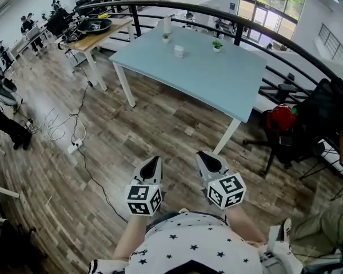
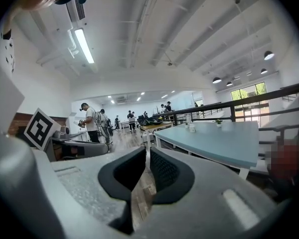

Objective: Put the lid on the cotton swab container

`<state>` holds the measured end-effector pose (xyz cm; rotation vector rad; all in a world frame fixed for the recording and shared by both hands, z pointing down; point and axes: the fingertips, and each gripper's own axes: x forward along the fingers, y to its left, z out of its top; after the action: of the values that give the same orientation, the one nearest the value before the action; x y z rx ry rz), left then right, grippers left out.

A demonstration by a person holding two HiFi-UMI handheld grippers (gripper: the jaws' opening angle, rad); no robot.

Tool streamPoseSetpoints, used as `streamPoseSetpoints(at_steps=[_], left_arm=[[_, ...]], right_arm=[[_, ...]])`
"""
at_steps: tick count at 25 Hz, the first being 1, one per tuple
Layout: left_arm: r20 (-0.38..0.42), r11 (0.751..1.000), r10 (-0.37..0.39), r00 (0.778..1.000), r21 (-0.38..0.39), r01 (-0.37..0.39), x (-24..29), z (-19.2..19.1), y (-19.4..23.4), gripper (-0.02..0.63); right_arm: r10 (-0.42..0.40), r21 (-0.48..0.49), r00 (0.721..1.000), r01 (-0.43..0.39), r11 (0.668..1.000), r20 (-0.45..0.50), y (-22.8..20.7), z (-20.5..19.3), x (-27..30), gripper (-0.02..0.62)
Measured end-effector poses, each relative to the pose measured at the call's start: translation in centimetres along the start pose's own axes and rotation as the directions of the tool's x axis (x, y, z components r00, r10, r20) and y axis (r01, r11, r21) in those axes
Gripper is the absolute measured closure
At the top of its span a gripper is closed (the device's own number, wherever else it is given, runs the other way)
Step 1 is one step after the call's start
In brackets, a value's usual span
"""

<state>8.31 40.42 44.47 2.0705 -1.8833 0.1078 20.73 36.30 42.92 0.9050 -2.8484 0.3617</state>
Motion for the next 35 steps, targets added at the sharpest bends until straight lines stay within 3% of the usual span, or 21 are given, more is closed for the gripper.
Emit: streamPoseSetpoints(at_steps=[21,35], left_arm=[[-0.014,1.000,-0.020,1.000,0.014,0.020,5.9,1.4,2.5,0.492],[-0.008,0.999,-0.044,0.999,0.028,0.044,15.6,5.4,9.7,0.463]], right_arm=[[-0.050,-0.018,0.997,0.049,0.999,-0.055,-4.7,0.4,5.1,0.434],[-0.071,-0.010,0.996,0.070,0.997,-0.061,-9.2,2.7,16.4,0.417]])
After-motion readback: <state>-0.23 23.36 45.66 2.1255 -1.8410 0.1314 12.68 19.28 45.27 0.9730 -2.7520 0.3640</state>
